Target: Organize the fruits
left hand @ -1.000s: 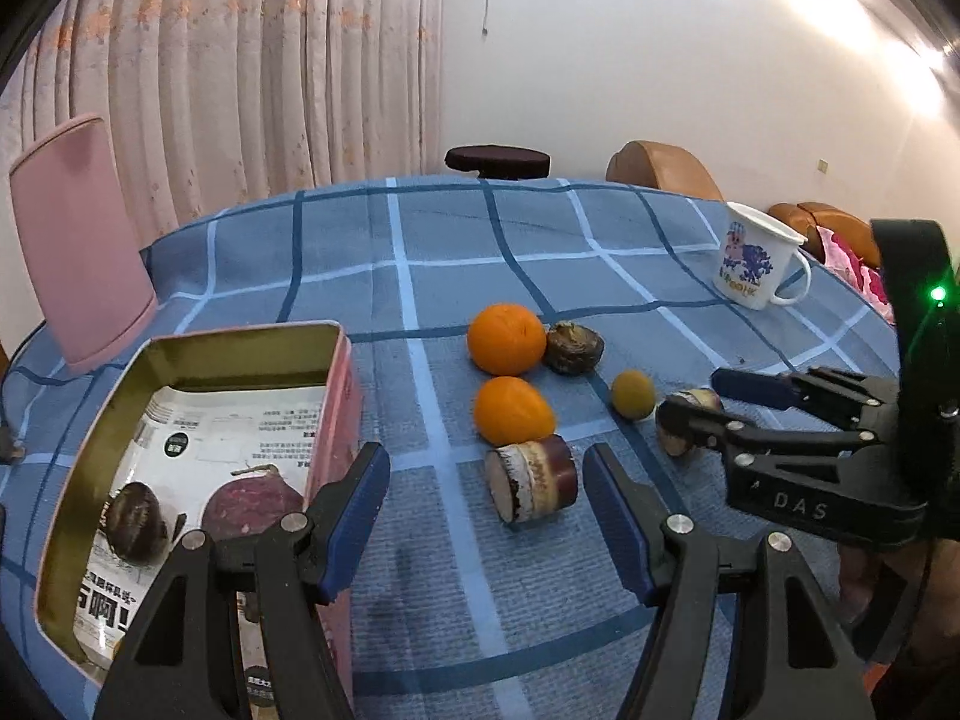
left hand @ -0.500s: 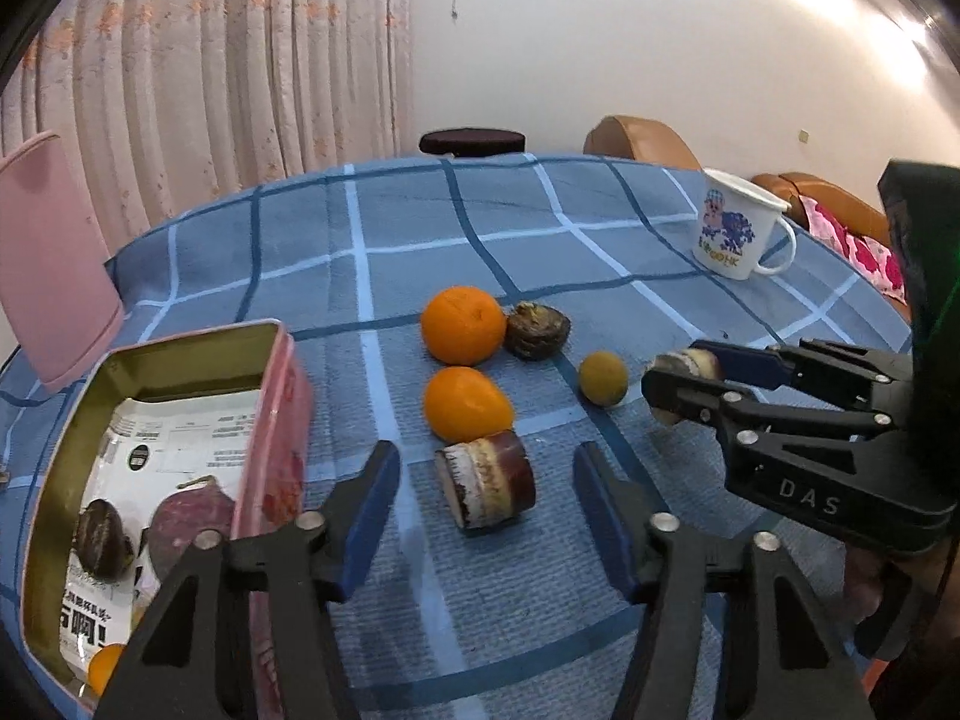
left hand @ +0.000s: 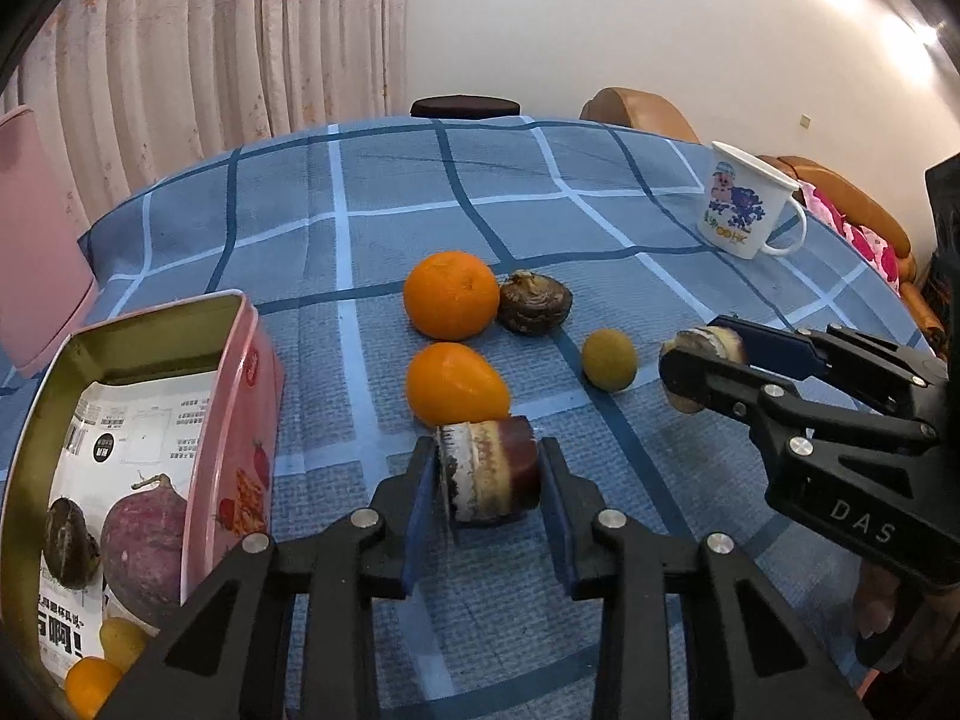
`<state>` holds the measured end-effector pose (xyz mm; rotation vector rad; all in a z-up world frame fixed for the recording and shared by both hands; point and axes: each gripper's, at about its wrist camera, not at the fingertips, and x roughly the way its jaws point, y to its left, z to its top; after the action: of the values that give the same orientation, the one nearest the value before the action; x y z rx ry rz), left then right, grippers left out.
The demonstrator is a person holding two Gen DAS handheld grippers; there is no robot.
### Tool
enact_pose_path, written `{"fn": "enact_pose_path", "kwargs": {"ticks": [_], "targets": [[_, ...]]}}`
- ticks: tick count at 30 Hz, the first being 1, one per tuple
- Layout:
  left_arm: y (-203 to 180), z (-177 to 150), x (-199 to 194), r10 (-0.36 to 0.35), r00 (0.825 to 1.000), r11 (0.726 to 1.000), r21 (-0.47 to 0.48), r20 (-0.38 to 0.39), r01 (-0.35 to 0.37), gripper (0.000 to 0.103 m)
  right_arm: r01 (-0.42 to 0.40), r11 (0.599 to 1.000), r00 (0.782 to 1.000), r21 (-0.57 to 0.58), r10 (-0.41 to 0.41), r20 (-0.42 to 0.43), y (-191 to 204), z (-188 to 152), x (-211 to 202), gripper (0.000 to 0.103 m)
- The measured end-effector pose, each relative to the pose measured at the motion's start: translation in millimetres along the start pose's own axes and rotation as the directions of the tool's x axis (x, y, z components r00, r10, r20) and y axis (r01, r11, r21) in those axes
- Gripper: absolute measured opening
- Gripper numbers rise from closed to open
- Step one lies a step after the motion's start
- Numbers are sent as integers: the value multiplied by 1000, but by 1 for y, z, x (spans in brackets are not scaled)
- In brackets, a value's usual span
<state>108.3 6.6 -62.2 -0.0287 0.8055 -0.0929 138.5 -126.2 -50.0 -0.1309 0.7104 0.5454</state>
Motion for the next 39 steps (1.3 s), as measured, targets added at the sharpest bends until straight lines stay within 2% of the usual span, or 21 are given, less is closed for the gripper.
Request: {"fn": "enact_pose_path", "kwargs": {"ticks": [17, 23, 39], "targets": [[2, -3, -16, 17, 996, 1000, -10, 87, -16, 35, -10, 999, 997, -33, 13, 82, 6, -2, -16, 40], [2, -4, -23, 34, 992, 999, -10, 121, -33, 35, -21, 999, 992, -41, 26, 125, 8, -3, -24, 40], [-2, -6, -34, 51, 980, 999, -2, 191, -52, 35, -25, 998, 984, -50, 33, 176, 11, -6, -33, 40]]}}
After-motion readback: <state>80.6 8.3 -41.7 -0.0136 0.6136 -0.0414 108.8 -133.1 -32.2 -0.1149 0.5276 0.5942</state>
